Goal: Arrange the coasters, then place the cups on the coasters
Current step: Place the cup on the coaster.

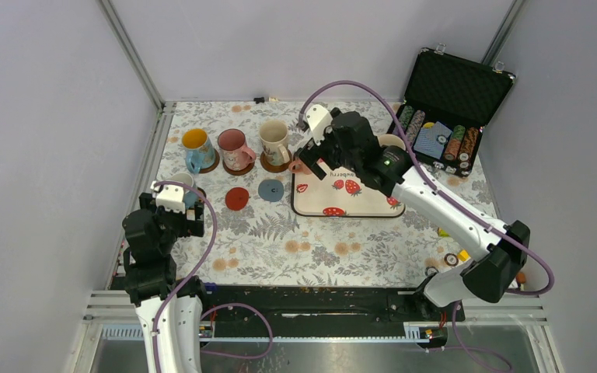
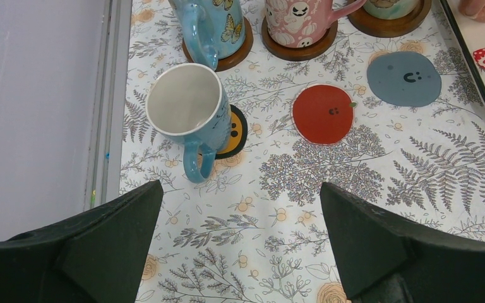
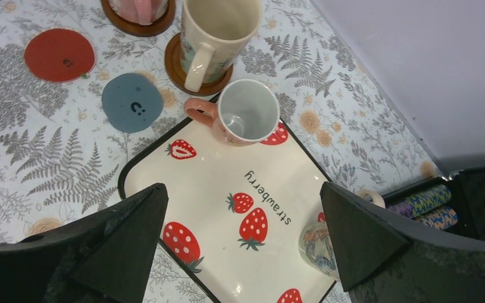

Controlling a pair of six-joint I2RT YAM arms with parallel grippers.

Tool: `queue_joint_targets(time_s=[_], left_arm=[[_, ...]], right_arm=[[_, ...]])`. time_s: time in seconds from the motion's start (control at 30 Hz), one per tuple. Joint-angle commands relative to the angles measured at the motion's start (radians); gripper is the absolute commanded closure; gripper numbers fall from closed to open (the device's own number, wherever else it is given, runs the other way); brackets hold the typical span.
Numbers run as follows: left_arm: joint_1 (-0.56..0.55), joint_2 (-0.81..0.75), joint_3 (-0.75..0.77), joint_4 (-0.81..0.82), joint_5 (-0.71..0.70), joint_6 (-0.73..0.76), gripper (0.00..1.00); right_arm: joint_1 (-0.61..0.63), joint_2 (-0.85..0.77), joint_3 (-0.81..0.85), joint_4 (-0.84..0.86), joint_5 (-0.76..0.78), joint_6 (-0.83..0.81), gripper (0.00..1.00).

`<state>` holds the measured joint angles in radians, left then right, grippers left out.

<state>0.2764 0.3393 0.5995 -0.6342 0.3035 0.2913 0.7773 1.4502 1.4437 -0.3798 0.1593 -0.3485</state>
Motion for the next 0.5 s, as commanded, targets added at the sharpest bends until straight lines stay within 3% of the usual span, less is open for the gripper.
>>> queue_joint_targets(time_s=[0.0,0.47], left_arm=[[0.013,-0.015,0.002,0.045,0.006,0.007,0.01],[0.027,-0.006,0.000,0.051,0.006,0.006,0.01]], right_arm=[[-0.005,0.015,0.068,-0.050,-0.081,-0.046,0.00],[-0.005,0.013,0.032,-0.101,-0.105,-0.078,0.00]])
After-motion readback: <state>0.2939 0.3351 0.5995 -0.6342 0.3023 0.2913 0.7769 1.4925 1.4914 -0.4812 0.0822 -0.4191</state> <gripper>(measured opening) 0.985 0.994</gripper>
